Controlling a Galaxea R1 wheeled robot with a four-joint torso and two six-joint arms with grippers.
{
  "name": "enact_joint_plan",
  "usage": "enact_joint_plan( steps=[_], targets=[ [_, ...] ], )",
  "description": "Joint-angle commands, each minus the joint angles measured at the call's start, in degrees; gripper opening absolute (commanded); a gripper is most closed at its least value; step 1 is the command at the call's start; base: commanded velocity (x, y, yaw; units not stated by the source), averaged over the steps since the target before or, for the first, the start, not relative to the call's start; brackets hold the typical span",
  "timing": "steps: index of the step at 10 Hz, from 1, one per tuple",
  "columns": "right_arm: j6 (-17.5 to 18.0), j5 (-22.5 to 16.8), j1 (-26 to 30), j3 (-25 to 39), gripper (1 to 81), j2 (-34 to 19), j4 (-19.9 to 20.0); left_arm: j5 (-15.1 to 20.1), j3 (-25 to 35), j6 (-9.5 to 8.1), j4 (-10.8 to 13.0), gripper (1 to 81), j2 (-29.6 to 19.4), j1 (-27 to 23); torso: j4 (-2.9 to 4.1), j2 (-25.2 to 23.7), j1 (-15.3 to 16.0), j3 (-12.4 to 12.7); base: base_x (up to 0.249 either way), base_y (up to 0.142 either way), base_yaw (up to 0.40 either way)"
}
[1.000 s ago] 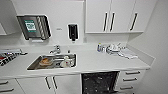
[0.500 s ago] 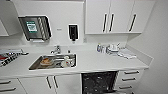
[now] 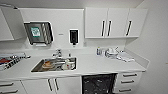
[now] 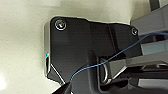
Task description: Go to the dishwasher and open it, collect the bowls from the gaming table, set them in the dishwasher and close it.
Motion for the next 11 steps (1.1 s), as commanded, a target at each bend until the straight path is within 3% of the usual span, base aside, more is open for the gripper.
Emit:
enact_joint_plan(
  steps=[1, 4, 5, 8, 11],
  targets=[
    [-0.47, -1.78, 3.39, -1.11, 81.1, -0.06, -0.60, 2.14, -4.02, -0.05, 0.77, 81.1, 1.41, -2.11, 0.00, 5.38, -3.47, -0.05, 0.000, 0.000, 0.000],
    [-0.47, -1.70, 3.22, -3.93, 81.1, 1.70, -0.60, 2.14, -9.66, 0.22, 0.86, 81.1, 5.02, -1.93, 0.00, 11.52, -7.47, 0.13, 0.000, 0.000, 0.000],
    [-0.47, -1.70, 3.30, -4.72, 81.1, 2.23, -0.69, 2.14, -10.72, 0.48, 0.86, 81.1, 5.73, -1.93, 0.00, 8.02, -5.23, 0.13, 0.000, 0.000, 0.000],
    [-0.47, -1.70, 3.30, -7.09, 81.1, 3.81, -0.60, 2.14, -13.70, 0.66, 0.86, 81.1, 8.10, -1.85, 0.00, 10.40, -6.84, 0.13, 0.000, 0.000, 0.000],
    [-0.47, -1.70, 3.22, -7.62, 81.1, 4.25, -0.95, 2.14, -17.31, 0.66, 0.86, 81.1, 10.91, -1.84, 0.00, 10.10, -6.82, 3.87, 0.000, 0.000, 0.000]
  ],
)
